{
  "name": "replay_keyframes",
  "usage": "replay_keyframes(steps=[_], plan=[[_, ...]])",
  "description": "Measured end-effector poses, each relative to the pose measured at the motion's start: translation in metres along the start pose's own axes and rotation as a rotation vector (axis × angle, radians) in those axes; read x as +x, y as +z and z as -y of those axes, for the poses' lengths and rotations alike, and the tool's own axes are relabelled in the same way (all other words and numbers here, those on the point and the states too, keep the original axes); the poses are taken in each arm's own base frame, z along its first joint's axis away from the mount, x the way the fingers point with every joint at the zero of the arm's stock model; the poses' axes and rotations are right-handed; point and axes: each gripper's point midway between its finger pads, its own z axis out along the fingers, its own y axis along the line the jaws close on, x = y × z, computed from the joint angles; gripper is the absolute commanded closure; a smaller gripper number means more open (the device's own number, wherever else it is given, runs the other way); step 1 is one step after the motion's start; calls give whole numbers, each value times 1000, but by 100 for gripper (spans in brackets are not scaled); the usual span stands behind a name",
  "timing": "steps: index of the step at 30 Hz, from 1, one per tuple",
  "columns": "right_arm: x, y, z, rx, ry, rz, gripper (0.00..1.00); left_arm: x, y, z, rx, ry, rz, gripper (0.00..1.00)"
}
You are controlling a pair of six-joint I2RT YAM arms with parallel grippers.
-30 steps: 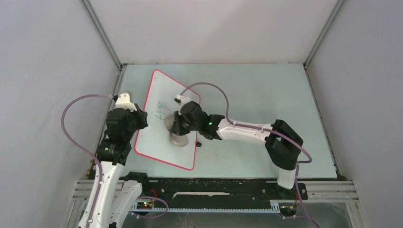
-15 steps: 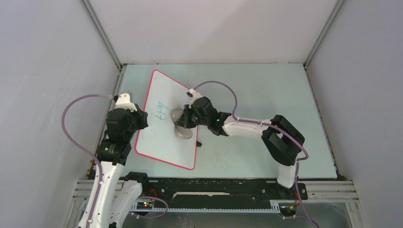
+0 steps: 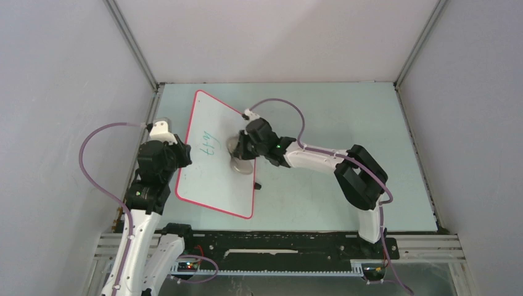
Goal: Erase the whiteboard
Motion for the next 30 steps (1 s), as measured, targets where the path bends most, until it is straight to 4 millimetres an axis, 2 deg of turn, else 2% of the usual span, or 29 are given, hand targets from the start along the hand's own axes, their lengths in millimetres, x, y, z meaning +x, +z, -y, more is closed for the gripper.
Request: replay_keyframes(steps=[2,5,7,9,11,13,16,19,22,24,26,30], plan=[[-15,5,-23,-7,-37,9,100,0,0,-1,-3,0,0,100],[-41,8,-84,-101,-105,66,100,0,0,0,-3,-1,-1,100],[-46,2,-125,-184,-136,95,100,0,0,0,2,-1,-2,100],[-45,-5,-156,-260,-154,108,100,0,0,1,3,-2,-2,100],[-38,-6,-166,-294,-161,105,100,1,0,0,2,-1,-3,100],[-34,-1,-152,-296,-136,100,100,1,0,0,1,-1,-5,100],[-34,4,-110,-270,-69,95,100,2,0,-1,-4,-1,-8,100],[-35,8,-39,-162,13,86,100,1,0,0,1,-2,-5,100],[-23,9,33,-34,91,61,100,1,0,1,3,-2,-4,100],[-11,7,66,31,133,37,100,0,0,1,7,-2,-2,100],[-7,6,73,44,144,33,100,0,0,2,9,-2,-1,100],[-9,8,67,67,122,33,100,0,0,2,9,-1,1,100]])
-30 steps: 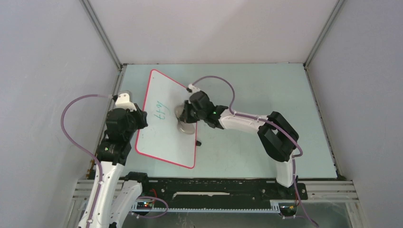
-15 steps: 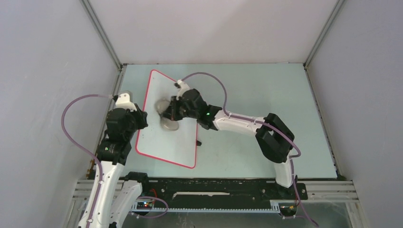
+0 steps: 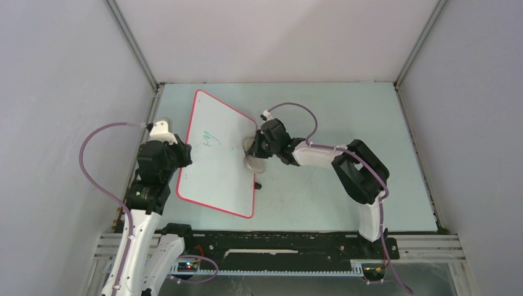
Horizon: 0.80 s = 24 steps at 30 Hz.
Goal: Erase the whiteboard
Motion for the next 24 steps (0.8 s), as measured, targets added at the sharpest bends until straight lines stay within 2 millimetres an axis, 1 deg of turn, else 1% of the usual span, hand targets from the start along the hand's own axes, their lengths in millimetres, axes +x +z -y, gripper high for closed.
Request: replay_keyframes(steps=[1,3,5,6,8,10,11,12,13,14,16,17,19,21,23,24], plan=[[-2,1,-5,10,-10,-7,100,0,0,0,0,0,0,100],[-12,6,-28,0,-38,-4,100,-1,0,0,-2,0,4,100],[-27,10,-66,-45,-76,15,100,-1,0,-1,-5,-1,4,100],[-35,12,-91,-80,-103,32,100,-1,1,-1,-7,-1,3,100],[-43,11,-138,-157,-145,60,100,0,1,-2,-9,-1,-1,100],[-42,3,-189,-257,-187,81,100,0,2,-1,-10,-2,-2,100],[-37,-3,-209,-301,-202,82,100,0,2,-1,-9,-2,-2,100],[-32,-8,-225,-339,-214,83,100,0,2,-1,-9,-2,-2,100],[-26,-11,-234,-363,-223,79,100,0,2,-1,-9,-2,-2,100],[-19,-12,-239,-370,-233,82,100,2,2,-2,-14,-2,-7,100],[-19,-11,-232,-379,-223,87,100,2,2,-3,-17,-1,-9,100],[-19,-9,-222,-374,-213,86,100,2,2,-3,-18,-2,-9,100],[-22,-5,-193,-347,-177,78,100,2,2,-3,-18,-2,-10,100],[-26,-1,-155,-297,-134,74,100,2,2,-3,-17,-2,-9,100],[-27,3,-104,-213,-86,64,100,2,2,-3,-16,-2,-8,100],[-25,5,-78,-166,-61,53,100,2,2,-3,-16,-3,-8,100]])
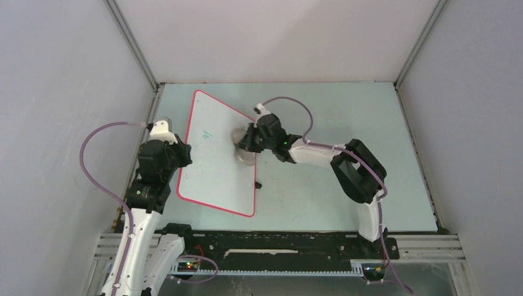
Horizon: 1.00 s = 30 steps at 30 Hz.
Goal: Erase the whiteboard
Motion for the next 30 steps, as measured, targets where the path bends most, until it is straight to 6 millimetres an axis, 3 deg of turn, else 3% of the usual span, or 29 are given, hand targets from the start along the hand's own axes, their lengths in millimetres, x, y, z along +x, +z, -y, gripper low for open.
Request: replay_keyframes(steps=[3,4,6,10,13,15,18,20,22,24,26,30], plan=[[11,-8,64,129,65,-22,100,-1,0,1,7,-4,4,100],[15,-11,75,151,78,-29,100,-1,0,2,8,-4,6,100],[17,-12,78,163,79,-24,100,-2,0,2,9,-4,7,100],[17,-11,66,197,24,-15,100,-2,0,2,9,-4,7,100],[8,-6,26,172,-35,-21,100,-2,0,2,9,-4,8,100],[-5,2,-28,81,-85,5,100,-2,0,2,9,-4,7,100],[-29,8,-131,-115,-154,72,100,-2,0,2,9,-5,7,100],[-23,5,-175,-203,-181,72,100,-2,0,2,9,-5,7,100],[-25,5,-199,-244,-203,84,100,-1,0,1,6,-6,4,100],[-28,7,-197,-243,-200,81,100,-1,0,1,5,-6,5,100],[-30,12,-179,-218,-179,76,100,-2,0,2,7,-6,6,100],[-27,22,-108,-121,-108,59,100,0,-1,0,-1,-6,2,100]])
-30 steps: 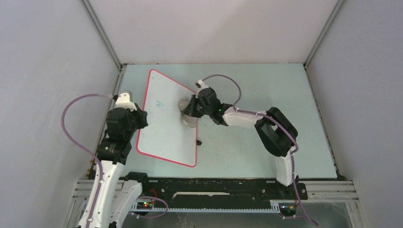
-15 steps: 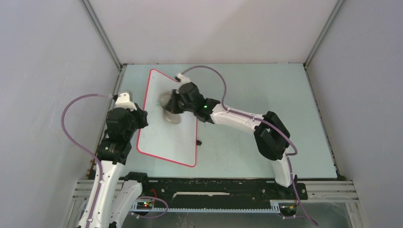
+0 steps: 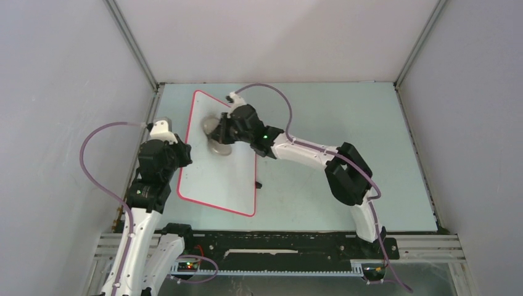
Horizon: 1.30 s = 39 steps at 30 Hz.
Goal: Erase the whiteboard
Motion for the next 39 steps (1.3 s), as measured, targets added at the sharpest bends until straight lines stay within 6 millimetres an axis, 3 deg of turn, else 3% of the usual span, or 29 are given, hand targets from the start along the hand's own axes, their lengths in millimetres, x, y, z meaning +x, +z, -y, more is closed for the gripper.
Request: replay_keyframes(steps=[2,7,10,13,17,19,21,24,27,29,32,39], plan=[[2,-9,34,53,25,3,100,0,0,0,2,0,2,100],[29,-36,133,230,112,-53,100,-1,-1,2,11,-1,3,100],[35,-45,163,292,143,-73,100,-1,-1,3,15,-1,4,100],[36,-45,160,294,138,-77,100,-1,-1,3,15,-1,4,100],[23,-28,128,279,84,-76,100,-1,-1,2,10,-1,5,100],[8,-15,97,235,47,-53,100,-1,0,2,9,-1,3,100],[-8,-1,50,153,-2,-15,100,0,0,2,8,-1,1,100],[-14,8,-24,18,-60,21,100,0,0,1,8,-1,1,100],[-9,8,-61,-48,-90,31,100,0,0,1,6,-1,0,100],[-8,9,-60,-48,-91,32,100,1,0,0,1,0,-4,100],[-8,10,-35,-24,-70,35,100,1,0,0,-1,0,-6,100],[11,-18,94,182,34,14,100,2,0,-1,-3,-1,-7,100]])
